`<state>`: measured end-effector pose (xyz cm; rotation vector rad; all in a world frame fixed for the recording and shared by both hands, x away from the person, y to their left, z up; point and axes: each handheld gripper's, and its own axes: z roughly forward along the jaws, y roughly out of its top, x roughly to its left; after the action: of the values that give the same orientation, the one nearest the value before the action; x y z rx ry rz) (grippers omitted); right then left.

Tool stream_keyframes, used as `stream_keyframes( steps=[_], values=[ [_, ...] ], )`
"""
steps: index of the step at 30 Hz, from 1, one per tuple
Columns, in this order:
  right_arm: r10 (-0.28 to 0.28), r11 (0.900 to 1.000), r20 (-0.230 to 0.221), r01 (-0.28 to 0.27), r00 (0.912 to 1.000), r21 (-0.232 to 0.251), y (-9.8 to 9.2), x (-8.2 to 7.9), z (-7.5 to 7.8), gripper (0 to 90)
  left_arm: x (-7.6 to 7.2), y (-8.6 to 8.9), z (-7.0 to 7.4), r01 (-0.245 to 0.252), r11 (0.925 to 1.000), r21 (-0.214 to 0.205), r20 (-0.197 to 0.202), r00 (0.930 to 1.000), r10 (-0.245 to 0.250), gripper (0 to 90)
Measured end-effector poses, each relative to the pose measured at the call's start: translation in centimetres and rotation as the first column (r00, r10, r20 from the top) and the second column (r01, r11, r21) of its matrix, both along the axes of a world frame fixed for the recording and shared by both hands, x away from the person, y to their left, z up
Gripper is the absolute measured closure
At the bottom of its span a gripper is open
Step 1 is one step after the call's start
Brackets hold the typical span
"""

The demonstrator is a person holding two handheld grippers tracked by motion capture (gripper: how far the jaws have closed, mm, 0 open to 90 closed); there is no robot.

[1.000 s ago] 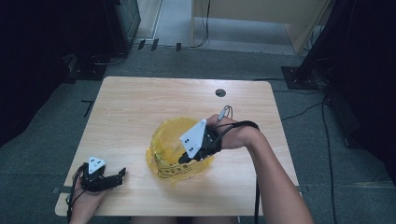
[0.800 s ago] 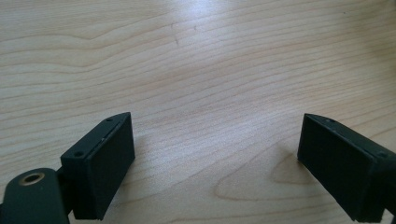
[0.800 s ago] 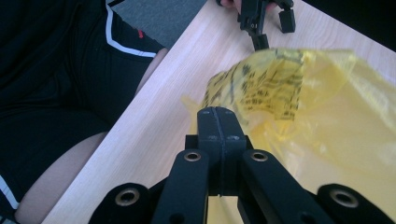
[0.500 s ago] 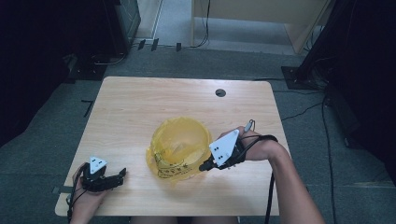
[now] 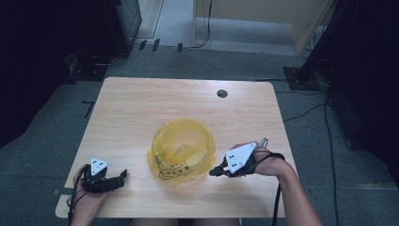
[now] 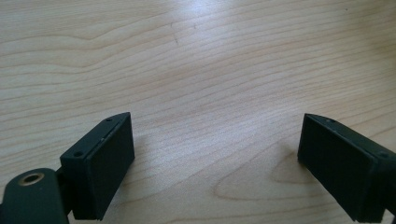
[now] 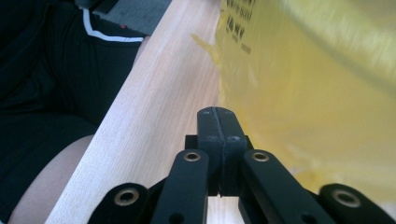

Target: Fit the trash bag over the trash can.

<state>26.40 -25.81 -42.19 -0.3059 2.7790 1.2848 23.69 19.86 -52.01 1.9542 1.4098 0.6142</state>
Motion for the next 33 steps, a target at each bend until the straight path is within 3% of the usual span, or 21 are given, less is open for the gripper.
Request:
stream_keyframes(
  steps=[5,8,10,15,17,19,20,22,23,25,28,31,32,33],
  values=[
    [-0.064,0.9969,-0.049,0.067,0.9967,0.042,-1.2,-0.7,-1.7,63.9,0.0,0.0,0.0,0.000,1.0000,0.000,0.000,1.0000,0.000,10.3],
    [-0.132,0.9870,-0.108,0.141,0.9853,0.077,-1.7,-1.0,-2.6,55.9,0.0,0.0,0.0,0.000,1.0000,0.001,0.000,1.0000,0.000,10.4],
    [-0.211,0.9685,-0.155,0.228,0.9651,0.100,-2.1,-1.2,-3.2,49.5,0.0,0.0,0.0,0.000,1.0000,0.000,0.000,1.0000,0.000,10.4],
    [-0.337,0.9255,-0.193,0.362,0.9214,0.111,-2.5,-1.5,-4.3,35.0,0.0,0.0,0.0,0.000,1.0000,0.001,0.000,1.0000,0.000,10.4],
    [-0.397,0.9013,-0.220,0.424,0.8910,0.090,-2.7,-1.6,-4.7,24.9,0.0,0.0,0.0,0.000,1.0000,0.000,0.000,1.0000,0.000,10.4],
    [-0.459,0.8649,-0.261,0.494,0.8494,0.088,-2.8,-1.6,-5.1,15.5,0.0,0.0,0.0,0.000,1.0000,0.000,0.000,1.0000,0.000,10.4],
    [-0.483,0.8479,-0.279,0.523,0.8301,0.088,-2.8,-1.6,-5.2,15.2,0.0,0.0,0.0,0.000,1.0000,0.000,0.000,1.0000,0.000,10.4],
    [-0.536,0.8046,-0.297,0.584,0.7905,0.105,-3.1,-1.5,-5.4,14.2,0.0,0.0,0.0,0.000,1.0000,0.000,0.000,1.0000,0.000,10.4],
    [-0.564,0.7792,-0.298,0.616,0.7700,0.116,-3.3,-1.5,-5.5,11.8,0.0,0.0,0.0,0.000,1.0000,0.000,0.000,1.0000,0.000,10.4],
    [-0.618,0.7210,-0.317,0.679,0.7196,0.136,-3.5,-1.5,-5.8,5.2,0.0,0.0,0.0,0.000,1.0000,0.000,0.000,1.0000,0.000,10.4],
    [-0.713,0.6245,-0.324,0.773,0.6216,0.109,-3.8,-1.4,-6.2,0.0,0.0,0.0,0.0,0.000,1.0000,0.001,-0.001,1.0000,0.000,10.4],
    [-0.789,0.5284,-0.312,0.843,0.5300,0.097,-4.2,-1.4,-6.3,0.0,0.0,0.0,0.0,0.000,1.0000,0.001,0.000,1.0000,0.000,10.4],
    [-0.806,0.5007,-0.314,0.861,0.5021,0.091,-4.4,-1.3,-6.3,0.0,0.0,0.0,0.0,0.000,1.0000,0.001,0.000,1.0000,0.000,10.4],
    [-0.825,0.4671,-0.316,0.880,0.4687,0.086,-4.5,-1.2,-6.4,0.0,0.0,0.0,0.0,0.000,1.0000,0.001,0.000,1.0000,0.000,10.4]
  ],
)
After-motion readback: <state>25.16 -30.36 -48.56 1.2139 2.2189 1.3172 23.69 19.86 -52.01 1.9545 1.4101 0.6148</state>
